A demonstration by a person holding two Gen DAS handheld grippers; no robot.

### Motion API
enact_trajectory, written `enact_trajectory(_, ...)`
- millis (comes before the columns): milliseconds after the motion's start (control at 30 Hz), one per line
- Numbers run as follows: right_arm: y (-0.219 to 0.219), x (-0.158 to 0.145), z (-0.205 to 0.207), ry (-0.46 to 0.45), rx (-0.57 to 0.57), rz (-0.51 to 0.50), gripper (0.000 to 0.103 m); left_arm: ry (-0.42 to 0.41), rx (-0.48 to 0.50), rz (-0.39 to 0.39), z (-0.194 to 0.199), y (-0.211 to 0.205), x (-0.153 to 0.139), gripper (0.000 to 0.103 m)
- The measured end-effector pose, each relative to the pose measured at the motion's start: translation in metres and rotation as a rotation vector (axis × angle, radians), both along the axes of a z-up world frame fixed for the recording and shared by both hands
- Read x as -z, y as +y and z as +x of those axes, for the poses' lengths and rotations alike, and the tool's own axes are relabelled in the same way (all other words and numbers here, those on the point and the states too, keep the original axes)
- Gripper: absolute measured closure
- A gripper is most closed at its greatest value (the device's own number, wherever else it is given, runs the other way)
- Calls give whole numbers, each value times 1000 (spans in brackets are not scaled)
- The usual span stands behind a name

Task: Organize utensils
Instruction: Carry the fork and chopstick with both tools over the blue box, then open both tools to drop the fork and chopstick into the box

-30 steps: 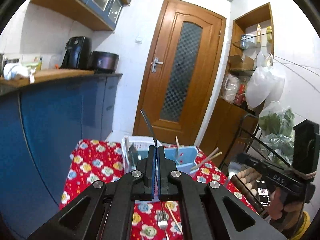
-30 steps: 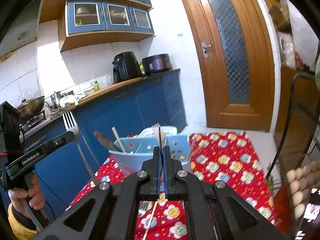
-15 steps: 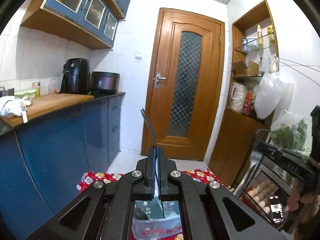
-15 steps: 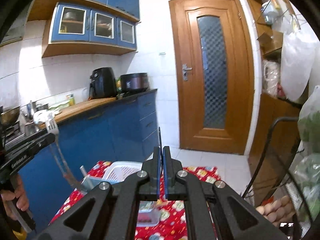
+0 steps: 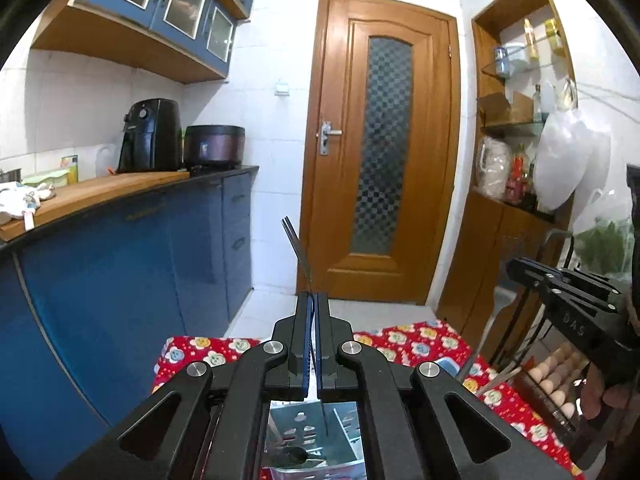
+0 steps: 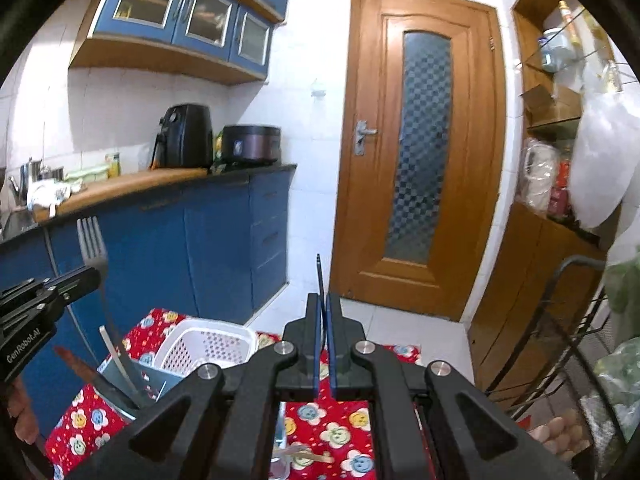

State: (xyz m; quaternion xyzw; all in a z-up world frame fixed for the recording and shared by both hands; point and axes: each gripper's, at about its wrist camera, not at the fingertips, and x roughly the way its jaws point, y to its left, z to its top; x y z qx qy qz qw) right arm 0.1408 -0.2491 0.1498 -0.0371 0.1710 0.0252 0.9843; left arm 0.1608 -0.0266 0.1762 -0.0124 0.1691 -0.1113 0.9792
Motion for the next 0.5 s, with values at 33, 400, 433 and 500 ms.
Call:
enact_trajectory(33, 4, 4, 2, 10, -13, -5, 99, 5, 1, 5, 2, -1, 4, 102)
enact_trajectory(400, 26, 43, 25, 122, -77, -53, 99, 85, 8, 9, 16, -7, 41, 102)
enact_trajectory(433, 25, 46, 26, 130, -77, -46, 99, 87, 10, 6, 16, -7, 43, 102)
enact_trajectory(500, 23, 50, 28, 144, -77, -34, 99, 92, 14, 3, 16, -7, 46, 102)
